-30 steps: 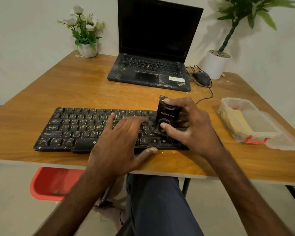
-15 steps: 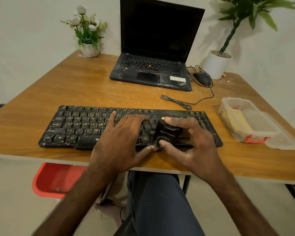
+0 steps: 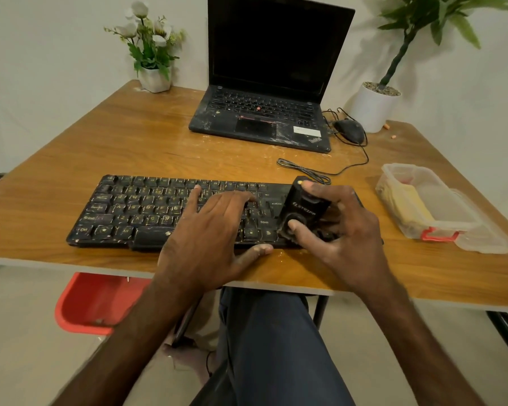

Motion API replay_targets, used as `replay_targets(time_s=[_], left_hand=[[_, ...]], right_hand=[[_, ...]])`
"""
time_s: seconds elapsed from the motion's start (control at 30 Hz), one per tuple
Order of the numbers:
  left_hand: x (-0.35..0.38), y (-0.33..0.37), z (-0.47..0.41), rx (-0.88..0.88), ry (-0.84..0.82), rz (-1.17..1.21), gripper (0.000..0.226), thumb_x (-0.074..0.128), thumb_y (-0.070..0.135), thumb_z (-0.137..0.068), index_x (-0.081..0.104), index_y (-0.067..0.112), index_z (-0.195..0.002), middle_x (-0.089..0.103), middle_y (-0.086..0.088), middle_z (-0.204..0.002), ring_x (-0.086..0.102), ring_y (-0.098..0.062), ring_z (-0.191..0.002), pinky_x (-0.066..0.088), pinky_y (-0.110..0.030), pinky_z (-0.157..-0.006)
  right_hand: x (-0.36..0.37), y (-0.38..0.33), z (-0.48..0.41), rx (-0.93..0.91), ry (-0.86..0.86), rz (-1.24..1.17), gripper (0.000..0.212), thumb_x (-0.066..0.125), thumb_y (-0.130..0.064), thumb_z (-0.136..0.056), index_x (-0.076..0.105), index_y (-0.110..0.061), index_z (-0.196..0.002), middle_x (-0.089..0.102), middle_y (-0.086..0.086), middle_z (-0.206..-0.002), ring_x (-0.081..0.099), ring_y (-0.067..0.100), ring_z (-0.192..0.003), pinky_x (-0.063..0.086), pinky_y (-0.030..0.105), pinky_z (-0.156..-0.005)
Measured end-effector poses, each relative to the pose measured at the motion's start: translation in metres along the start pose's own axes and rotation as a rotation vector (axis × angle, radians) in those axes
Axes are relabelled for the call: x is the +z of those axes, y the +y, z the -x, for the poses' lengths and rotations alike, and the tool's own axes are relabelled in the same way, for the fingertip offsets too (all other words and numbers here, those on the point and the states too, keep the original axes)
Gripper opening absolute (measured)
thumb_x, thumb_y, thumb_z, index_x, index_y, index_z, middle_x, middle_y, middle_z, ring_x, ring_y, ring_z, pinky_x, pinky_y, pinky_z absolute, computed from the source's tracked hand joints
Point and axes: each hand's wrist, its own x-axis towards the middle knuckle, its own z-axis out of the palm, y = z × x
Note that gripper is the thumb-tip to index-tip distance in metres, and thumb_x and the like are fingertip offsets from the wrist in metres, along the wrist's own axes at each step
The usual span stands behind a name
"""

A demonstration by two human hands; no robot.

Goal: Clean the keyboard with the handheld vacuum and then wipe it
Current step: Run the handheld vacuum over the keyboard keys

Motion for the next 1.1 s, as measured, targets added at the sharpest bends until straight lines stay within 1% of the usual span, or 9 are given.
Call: replay_targets(time_s=[0.07,0.17,0.27,0.4,0.53,0.6,0.73,0.9,1.1], left_hand=[[-0.001,0.001,0.000,-0.003,0.002,0.007,0.084,0.034,0.080,-0.087,0.042,0.016,-0.140,0.059,-0.005,-0.136,0.056,-0.021,-0.127,0.029,-0.062,-0.116],[0.002,-0.001,0.001,0.005,0.023,0.025,0.084,0.041,0.074,-0.087,0.041,0.011,-0.142,0.060,-0.008,-0.135,0.057,-0.022,-0.126,0.029,-0.064,-0.115],[0.003,-0.002,0.002,-0.009,0.041,0.018,0.083,0.054,0.068,-0.086,0.038,0.011,-0.144,0.060,-0.005,-0.134,0.058,-0.020,-0.125,0.026,-0.065,-0.115],[0.001,0.000,0.001,-0.026,0.074,0.037,0.094,0.042,0.080,-0.083,0.030,0.011,-0.146,0.062,-0.003,-0.132,0.060,-0.019,-0.123,0.026,-0.066,-0.115],[0.002,-0.002,0.003,-0.020,0.054,0.056,0.090,0.036,0.077,-0.085,0.036,0.013,-0.148,0.058,-0.001,-0.137,0.056,-0.016,-0.126,0.022,-0.064,-0.118],[0.003,-0.003,0.002,-0.012,0.057,0.053,0.092,0.036,0.077,-0.084,0.033,0.013,-0.149,0.057,-0.003,-0.139,0.056,-0.017,-0.127,0.021,-0.064,-0.118],[0.003,-0.001,0.000,-0.033,0.065,0.065,0.099,0.041,0.083,-0.079,0.024,0.014,-0.148,0.060,-0.004,-0.136,0.057,-0.019,-0.127,0.022,-0.063,-0.118],[0.000,-0.001,0.002,-0.028,0.031,0.072,0.095,0.031,0.080,-0.082,0.035,0.013,-0.150,0.050,-0.003,-0.148,0.052,-0.016,-0.132,0.018,-0.063,-0.120],[0.001,0.001,0.002,-0.033,0.069,0.042,0.100,0.044,0.084,-0.077,0.025,0.014,-0.146,0.061,-0.003,-0.134,0.059,-0.020,-0.125,0.024,-0.063,-0.117]], right_hand=[[0.004,-0.003,-0.001,0.016,0.007,-0.035,0.057,0.076,-0.021,-0.081,0.045,-0.029,-0.128,0.053,-0.018,-0.118,0.064,0.005,-0.103,0.058,0.017,-0.068],[0.019,-0.015,-0.001,-0.067,-0.085,-0.094,0.059,0.077,-0.016,-0.082,0.045,-0.026,-0.130,0.057,-0.006,-0.120,0.064,0.010,-0.105,0.060,0.023,-0.070],[0.029,-0.019,-0.011,-0.111,-0.143,-0.082,0.058,0.076,-0.015,-0.084,0.044,-0.026,-0.131,0.056,-0.005,-0.122,0.063,0.013,-0.105,0.060,0.025,-0.072],[0.027,-0.013,-0.025,-0.116,-0.113,0.025,0.058,0.075,-0.014,-0.085,0.044,-0.027,-0.132,0.057,-0.005,-0.122,0.061,0.010,-0.106,0.058,0.027,-0.078],[0.029,-0.019,-0.016,-0.121,-0.176,-0.033,0.057,0.075,-0.018,-0.085,0.044,-0.027,-0.131,0.058,-0.002,-0.123,0.063,0.012,-0.106,0.059,0.024,-0.076],[0.025,-0.017,-0.012,-0.162,-0.188,0.040,0.057,0.075,-0.020,-0.085,0.043,-0.026,-0.132,0.059,0.001,-0.122,0.063,0.011,-0.104,0.059,0.022,-0.076],[0.011,-0.011,-0.014,-0.051,-0.095,0.013,0.059,0.078,-0.016,-0.083,0.044,-0.028,-0.129,0.059,0.000,-0.121,0.066,0.013,-0.103,0.059,0.022,-0.071],[0.026,-0.024,-0.007,-0.148,-0.185,0.002,0.058,0.075,-0.019,-0.085,0.044,-0.026,-0.133,0.056,-0.004,-0.123,0.063,0.012,-0.108,0.059,0.023,-0.077],[0.002,-0.010,-0.002,-0.089,-0.090,0.163,0.059,0.075,-0.023,-0.083,0.043,-0.028,-0.132,0.057,-0.002,-0.123,0.065,0.016,-0.105,0.061,0.028,-0.073]])
